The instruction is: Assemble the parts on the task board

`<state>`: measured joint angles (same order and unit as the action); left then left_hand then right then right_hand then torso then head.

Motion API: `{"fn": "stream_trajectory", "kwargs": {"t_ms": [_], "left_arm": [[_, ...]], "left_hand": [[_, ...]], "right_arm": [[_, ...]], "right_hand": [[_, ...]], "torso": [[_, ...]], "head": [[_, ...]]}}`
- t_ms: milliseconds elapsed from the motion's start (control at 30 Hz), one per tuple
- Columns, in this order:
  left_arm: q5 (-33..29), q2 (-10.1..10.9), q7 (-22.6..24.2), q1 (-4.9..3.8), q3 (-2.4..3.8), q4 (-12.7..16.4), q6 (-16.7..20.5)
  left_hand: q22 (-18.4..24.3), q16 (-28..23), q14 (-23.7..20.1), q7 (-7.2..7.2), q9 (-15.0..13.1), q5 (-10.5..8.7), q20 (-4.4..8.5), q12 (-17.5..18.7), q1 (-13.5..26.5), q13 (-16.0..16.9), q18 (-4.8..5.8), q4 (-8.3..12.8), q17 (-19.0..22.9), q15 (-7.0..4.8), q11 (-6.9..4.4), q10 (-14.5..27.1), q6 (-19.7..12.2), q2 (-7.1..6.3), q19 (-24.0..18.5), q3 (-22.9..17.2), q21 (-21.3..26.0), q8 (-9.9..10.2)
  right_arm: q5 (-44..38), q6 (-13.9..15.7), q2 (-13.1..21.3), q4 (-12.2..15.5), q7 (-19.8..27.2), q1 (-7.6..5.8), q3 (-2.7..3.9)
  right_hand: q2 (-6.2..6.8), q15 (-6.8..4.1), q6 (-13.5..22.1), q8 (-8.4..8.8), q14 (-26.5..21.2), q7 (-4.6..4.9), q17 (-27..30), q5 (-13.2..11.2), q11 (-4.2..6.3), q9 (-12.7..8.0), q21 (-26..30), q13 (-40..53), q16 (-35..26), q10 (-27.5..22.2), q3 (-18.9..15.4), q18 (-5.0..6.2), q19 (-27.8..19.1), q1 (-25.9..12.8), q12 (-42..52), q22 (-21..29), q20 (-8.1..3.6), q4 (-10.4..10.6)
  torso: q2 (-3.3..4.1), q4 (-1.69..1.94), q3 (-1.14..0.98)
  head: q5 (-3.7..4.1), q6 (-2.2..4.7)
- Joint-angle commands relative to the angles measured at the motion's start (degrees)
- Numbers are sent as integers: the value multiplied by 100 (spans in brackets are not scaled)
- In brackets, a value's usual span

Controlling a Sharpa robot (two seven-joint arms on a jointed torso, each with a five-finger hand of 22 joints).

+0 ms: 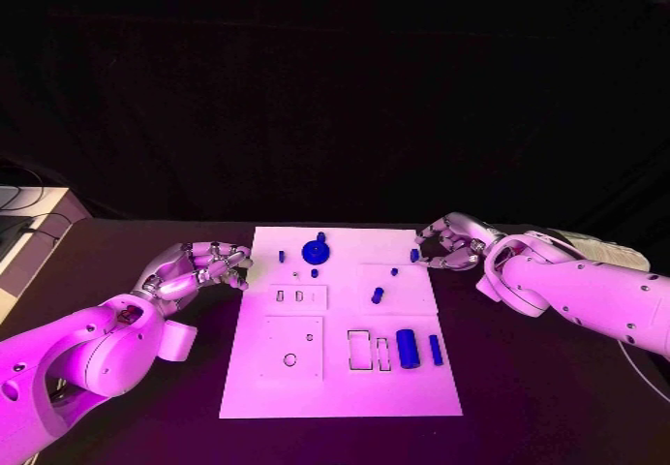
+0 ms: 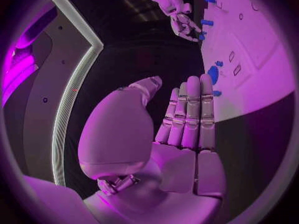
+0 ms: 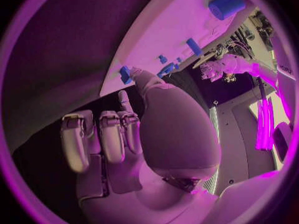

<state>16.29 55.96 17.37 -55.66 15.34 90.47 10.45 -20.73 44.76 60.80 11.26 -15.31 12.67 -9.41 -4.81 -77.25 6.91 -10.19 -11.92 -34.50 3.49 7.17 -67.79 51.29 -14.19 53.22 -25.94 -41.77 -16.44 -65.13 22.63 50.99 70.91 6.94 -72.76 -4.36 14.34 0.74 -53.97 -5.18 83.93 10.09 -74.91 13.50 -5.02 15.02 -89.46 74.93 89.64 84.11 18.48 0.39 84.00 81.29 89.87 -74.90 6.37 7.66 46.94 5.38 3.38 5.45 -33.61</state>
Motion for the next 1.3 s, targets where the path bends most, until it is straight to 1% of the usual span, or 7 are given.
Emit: {"fn": "stream_trajectory", "kwargs": {"t_ms": [33, 167, 367, 500, 667, 1067, 1300], "left_arm": [[19, -3, 81, 2, 4, 7, -93], [20, -2, 78, 2, 4, 8, -92], [22, -3, 74, 2, 5, 7, -91], [22, 2, 71, 2, 5, 5, -87], [23, 4, 63, 2, 5, 7, -87], [24, 11, 52, 2, 5, 5, -81], [25, 15, 41, 2, 5, 6, -82]], "left_hand": [[-6, 20, -41, -12, -10, -28, 11, -8, -72, 2, -20, 29, 7, -6, 1, -14, -9, 0, -46, 11, -21, -24], [-6, 20, -41, -12, -10, -28, 11, -8, -72, 2, -20, 29, 7, -6, 1, -14, -9, 0, -46, 11, -21, -24], [-7, 20, -43, -11, -11, -27, 11, -4, -71, 1, -19, 27, 8, -5, 3, -6, -8, 3, -49, 12, -23, -24], [-7, 20, -43, -11, -11, -27, 11, -4, -71, 1, -19, 27, 8, -5, 3, -6, -8, 3, -49, 12, -23, -24], [-7, 20, -43, -11, -11, -27, 11, -4, -71, 1, -19, 27, 8, -5, 3, -6, -8, 3, -49, 12, -23, -24], [-10, 22, -46, -9, -14, -25, 10, 3, -69, 0, -19, 22, 10, -3, 7, 11, -6, 18, -56, 12, -29, -26], [-10, 22, -46, -9, -14, -25, 10, 3, -69, 0, -19, 22, 10, -3, 7, 11, -6, 18, -56, 12, -29, -26]], "right_arm": [[-92, 3, -37, -30, -22, 7, 0], [-87, -12, -94, -68, -49, 15, 0], [-96, -47, -153, -125, -98, 43, -1], [-101, -58, -176, -162, -123, 53, -1], [-121, -79, -208, -205, -153, 59, -1], [-150, -145, -255, -232, -176, 69, -2], [-154, -178, -277, -230, -178, 75, -3]], "right_hand": [[-53, 36, 0, 15, 578, 6, -1388, 44, -35, 4, -35, 1507, 10, 589, -58, -33, 588, -32, 13, -1491, 59, 28], [-98, 31, -45, -6, 580, -3, -1395, 66, -29, 14, -43, 1507, 12, 589, -89, -35, 593, -49, 13, -1499, 58, 67], [-167, 19, -122, -44, 582, -19, -1405, 75, -15, 29, -52, 1507, 14, 589, -88, -38, 599, -38, 13, -1508, 50, 103], [-212, 8, -181, -73, 583, -32, -1410, 84, -4, 39, -54, 1507, 15, 589, -68, -39, 600, -35, 13, -1510, 42, 127], [-259, -6, -238, -102, 585, -47, -1415, 99, 10, 47, -54, 1507, 16, 589, -25, -39, 600, -22, 13, -1510, 30, 145], [-314, -27, -314, -140, 588, -71, -1429, 114, 30, 57, -54, 1507, 19, 589, 46, -39, 600, -17, 13, -1510, 11, 168], [-331, -40, -346, -156, 589, -85, -1434, 120, 41, 61, -54, 1507, 20, 589, 83, -39, 600, -6, 13, -1510, 1, 169]], "torso": [[0, -1, 3], [-3, -4, 4], [-4, 4, 3], [-4, -2, 6], [-3, -3, 3], [-6, -11, -4], [-5, -11, -2]], "head": [[3, -13], [-4, -27], [-6, -42], [-14, -48], [-26, -53], [-29, -75], [-36, -92]]}}
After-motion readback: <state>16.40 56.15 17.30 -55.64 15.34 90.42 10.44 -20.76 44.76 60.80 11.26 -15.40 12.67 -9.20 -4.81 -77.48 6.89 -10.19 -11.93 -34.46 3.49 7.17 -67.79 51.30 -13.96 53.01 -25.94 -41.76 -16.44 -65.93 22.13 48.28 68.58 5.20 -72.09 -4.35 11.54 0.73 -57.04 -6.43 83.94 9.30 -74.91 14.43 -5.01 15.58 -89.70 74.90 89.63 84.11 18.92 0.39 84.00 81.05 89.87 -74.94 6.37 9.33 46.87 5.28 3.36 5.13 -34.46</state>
